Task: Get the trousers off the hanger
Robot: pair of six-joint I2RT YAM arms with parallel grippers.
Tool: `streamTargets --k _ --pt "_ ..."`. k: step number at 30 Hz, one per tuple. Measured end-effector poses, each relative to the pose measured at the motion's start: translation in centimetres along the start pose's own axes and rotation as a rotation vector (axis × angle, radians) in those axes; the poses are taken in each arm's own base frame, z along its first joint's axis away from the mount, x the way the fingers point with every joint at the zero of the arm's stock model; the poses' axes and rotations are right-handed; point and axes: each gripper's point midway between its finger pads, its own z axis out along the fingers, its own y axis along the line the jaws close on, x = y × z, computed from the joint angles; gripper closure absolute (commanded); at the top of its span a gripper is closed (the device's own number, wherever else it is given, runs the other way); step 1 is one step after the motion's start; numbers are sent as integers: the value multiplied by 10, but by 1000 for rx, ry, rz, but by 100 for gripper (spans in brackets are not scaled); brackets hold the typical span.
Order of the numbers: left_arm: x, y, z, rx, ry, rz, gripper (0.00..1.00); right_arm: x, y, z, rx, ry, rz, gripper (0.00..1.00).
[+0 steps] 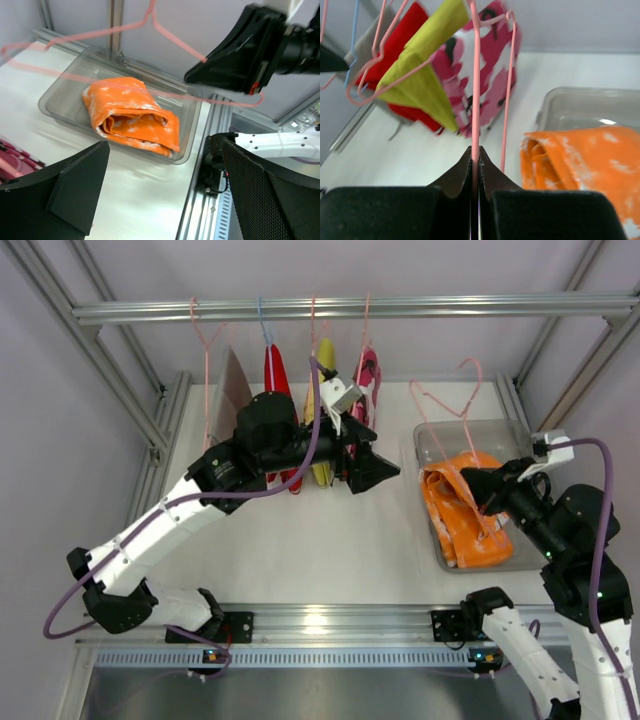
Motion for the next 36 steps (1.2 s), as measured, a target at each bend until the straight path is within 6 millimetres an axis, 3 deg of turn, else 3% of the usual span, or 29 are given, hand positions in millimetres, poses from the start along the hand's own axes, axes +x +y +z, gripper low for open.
streamTargets --k 6,10,15,20,27,32,36 --pt "-16 16 -11 -72 -13 53 1 -59 -29 -31 229 -170 -119 100" --pt "-29 40 -17 -149 -25 39 1 -78 -46 -40 342 -213 -182 100" --pt "-49 90 -24 -226 -20 -52 1 -96 -58 -21 405 -169 -259 100" --pt "-46 135 -42 -316 -1 -126 1 -115 -62 6 415 -123 -312 100" --pt "-60 123 -55 -309 -41 -102 1 -139 -63 28 402 -89 -316 100" --pt "-74 113 -66 -306 -87 -85 1 -143 -68 48 379 -33 -280 100" --pt "-76 114 -70 -314 -97 -89 1 -140 -89 66 378 15 -226 100"
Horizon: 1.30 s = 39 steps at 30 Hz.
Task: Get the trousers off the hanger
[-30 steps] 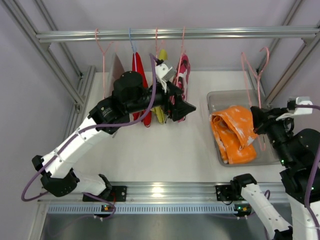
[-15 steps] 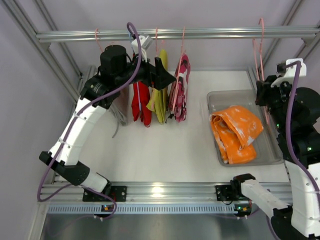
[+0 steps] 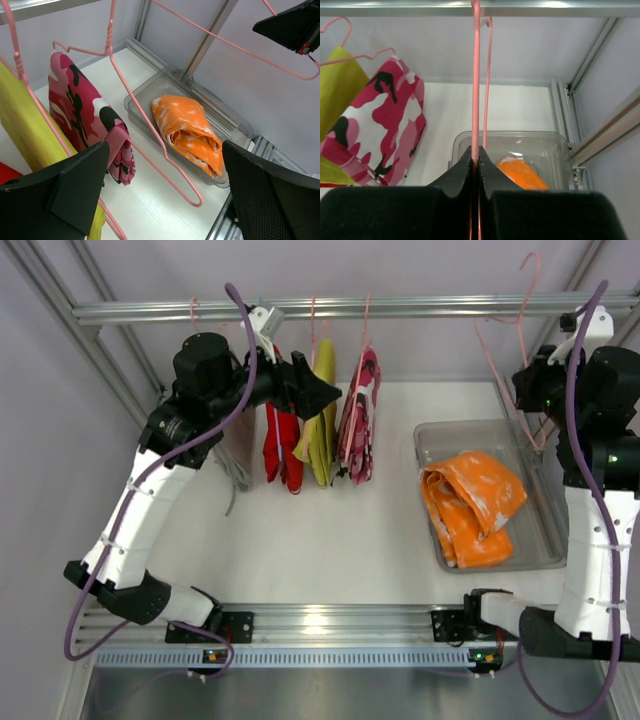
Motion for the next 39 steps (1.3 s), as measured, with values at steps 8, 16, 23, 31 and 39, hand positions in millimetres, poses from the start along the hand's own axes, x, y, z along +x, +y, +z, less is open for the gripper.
streamTargets --k 8,16,23,31,39 --pt "9 15 2 -34 20 -15 1 10 -75 0 101 30 60 100" --pt "11 22 1 -48 25 -21 1 20 -124 -14 59 31 15 100" --pt "20 29 4 -61 46 -33 1 47 -156 9 -37 84 20 100" --pt "25 33 4 -71 55 -47 1 58 -168 26 -65 96 66 100" --pt "26 35 4 -76 56 -58 1 66 -183 41 -66 102 84 93"
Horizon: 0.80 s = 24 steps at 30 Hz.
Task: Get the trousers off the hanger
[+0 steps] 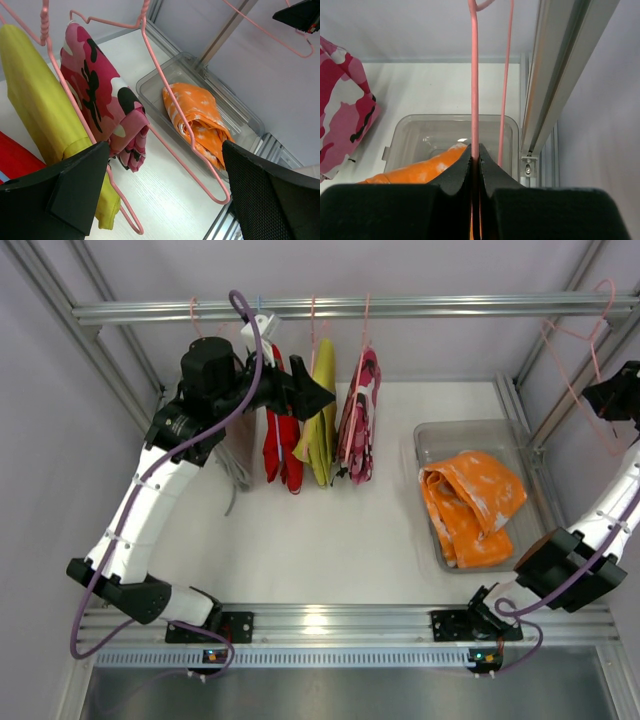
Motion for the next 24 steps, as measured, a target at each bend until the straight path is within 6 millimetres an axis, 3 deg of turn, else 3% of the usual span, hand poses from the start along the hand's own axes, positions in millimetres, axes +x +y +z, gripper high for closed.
streamTargets --k 1,2,4,5,9,10,12,13,21,24 --pt "0 0 0 0 0 0 1 2 -2 2 -1 6 5 88" --pt "0 0 0 0 0 0 1 4 -4 3 0 10 5 74" --pt "0 0 0 0 0 -1 1 6 -6 4 0 15 -4 59" --pt "0 0 0 1 1 -1 1 6 -5 4 -2 13 -13 47" --pt "4 -1 -1 19 15 -14 1 8 5 -2 -20 10 -35 25" --pt "6 -1 -1 27 21 -19 1 6 10 -5 -26 4 -43 14" --pt "9 -3 -1 40 30 -30 1 -2 21 -13 -36 -17 -63 4" --pt "11 -3 -1 45 36 -37 1 -7 28 -19 -38 -31 -75 0" --pt "11 -2 -15 50 28 -55 1 -54 108 -76 -85 -177 -121 1" --pt "3 2 -22 45 -4 -71 1 -62 146 -80 -174 -194 -108 3"
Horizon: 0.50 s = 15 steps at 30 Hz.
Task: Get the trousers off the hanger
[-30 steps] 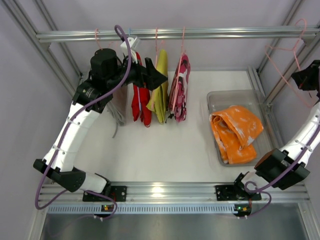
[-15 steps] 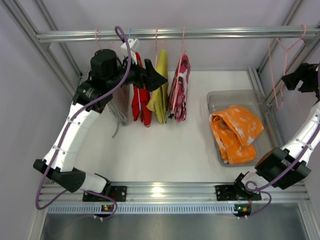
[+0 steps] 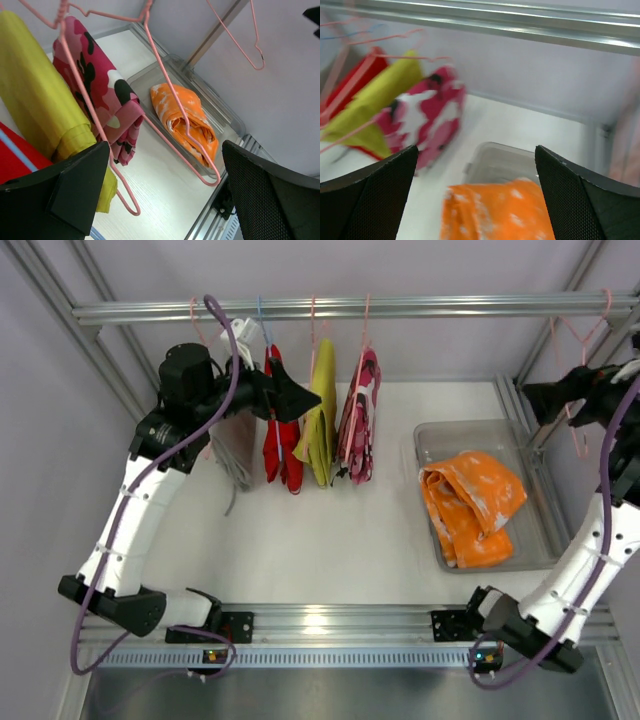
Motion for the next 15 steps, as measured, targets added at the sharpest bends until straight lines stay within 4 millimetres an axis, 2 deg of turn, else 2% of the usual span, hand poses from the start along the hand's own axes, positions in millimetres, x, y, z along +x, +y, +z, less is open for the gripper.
streamTargets --k 2,3,7,8,11,13,14,15 --pt "-7 6 -4 -8 -27 -19 1 3 38 13 -124 7 25 5" --pt "-10 9 -6 -13 -36 -31 1 10 60 21 -198 21 51 5" --pt "-17 21 -9 -32 -64 -76 1 55 126 48 -411 140 215 8" --pt "-19 25 -10 -38 -72 -84 1 66 146 60 -472 169 259 8" --pt "-23 29 -14 -48 -86 -95 1 93 177 87 -553 228 399 12" --pt "-22 31 -17 -56 -92 -101 1 115 193 102 -571 251 519 21" --pt "-22 32 -19 -60 -94 -102 1 121 199 107 -577 260 570 24" --pt "-21 32 -22 -64 -97 -103 1 119 203 112 -574 252 621 27"
